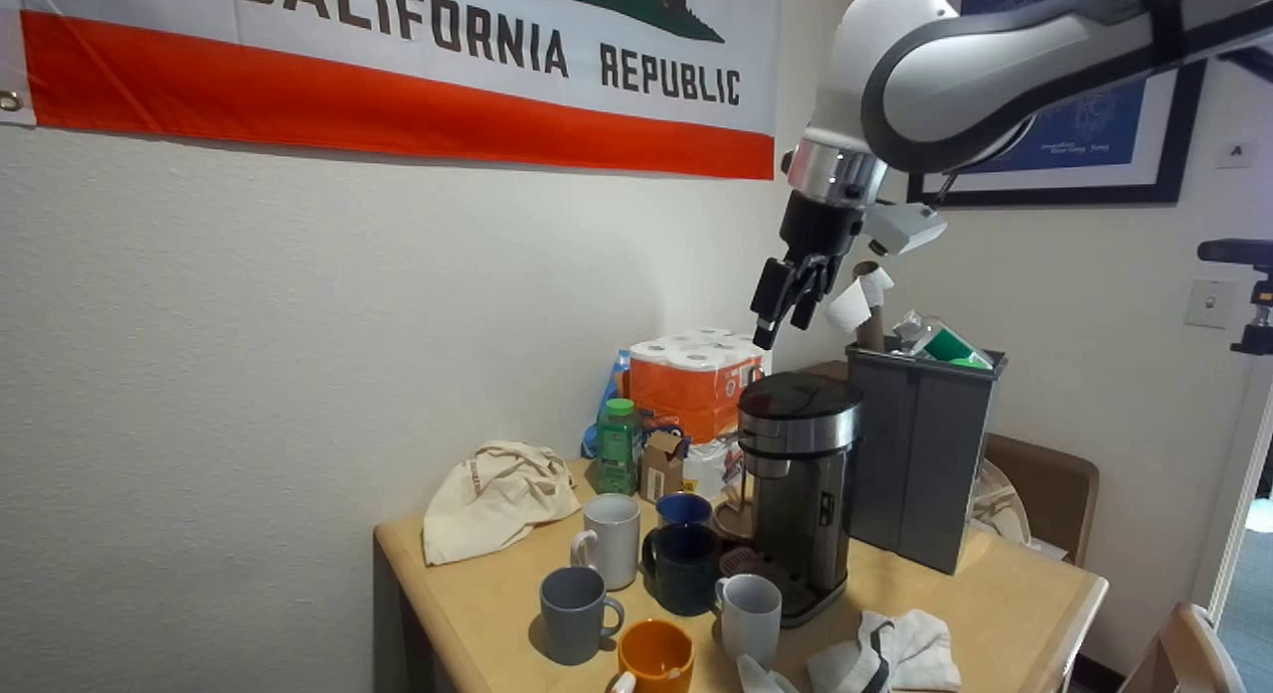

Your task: Open and close the lid of the machine

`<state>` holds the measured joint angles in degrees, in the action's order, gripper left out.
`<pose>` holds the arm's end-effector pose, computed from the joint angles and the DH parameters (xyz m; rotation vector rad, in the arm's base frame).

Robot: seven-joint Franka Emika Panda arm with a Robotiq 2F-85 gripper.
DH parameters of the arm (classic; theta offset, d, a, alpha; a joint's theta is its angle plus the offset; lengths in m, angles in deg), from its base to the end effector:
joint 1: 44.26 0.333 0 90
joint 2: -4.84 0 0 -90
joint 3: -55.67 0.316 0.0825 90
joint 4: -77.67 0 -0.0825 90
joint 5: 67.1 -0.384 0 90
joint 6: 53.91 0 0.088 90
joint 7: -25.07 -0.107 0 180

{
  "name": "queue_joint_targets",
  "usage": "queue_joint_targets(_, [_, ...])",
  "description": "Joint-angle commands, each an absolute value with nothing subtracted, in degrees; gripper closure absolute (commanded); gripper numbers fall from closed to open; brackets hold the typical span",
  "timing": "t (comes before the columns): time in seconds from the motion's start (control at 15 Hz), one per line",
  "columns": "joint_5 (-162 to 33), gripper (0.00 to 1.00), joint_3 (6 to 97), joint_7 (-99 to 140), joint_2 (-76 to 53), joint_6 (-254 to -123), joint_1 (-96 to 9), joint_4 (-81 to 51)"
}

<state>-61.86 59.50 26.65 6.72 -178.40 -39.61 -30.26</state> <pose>0.5754 0.0827 0.5511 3.0177 0.3264 0.4994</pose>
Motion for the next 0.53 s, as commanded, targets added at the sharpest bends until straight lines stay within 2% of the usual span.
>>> queue_joint_targets(0.0, [-64.9, 0.00, 59.9, 29.3, 12.6, -173.4, -39.3, -32.0])
queue_joint_targets(0.47, [-65.0, 0.00, 60.1, 29.2, 15.8, -168.8, -38.7, -31.9])
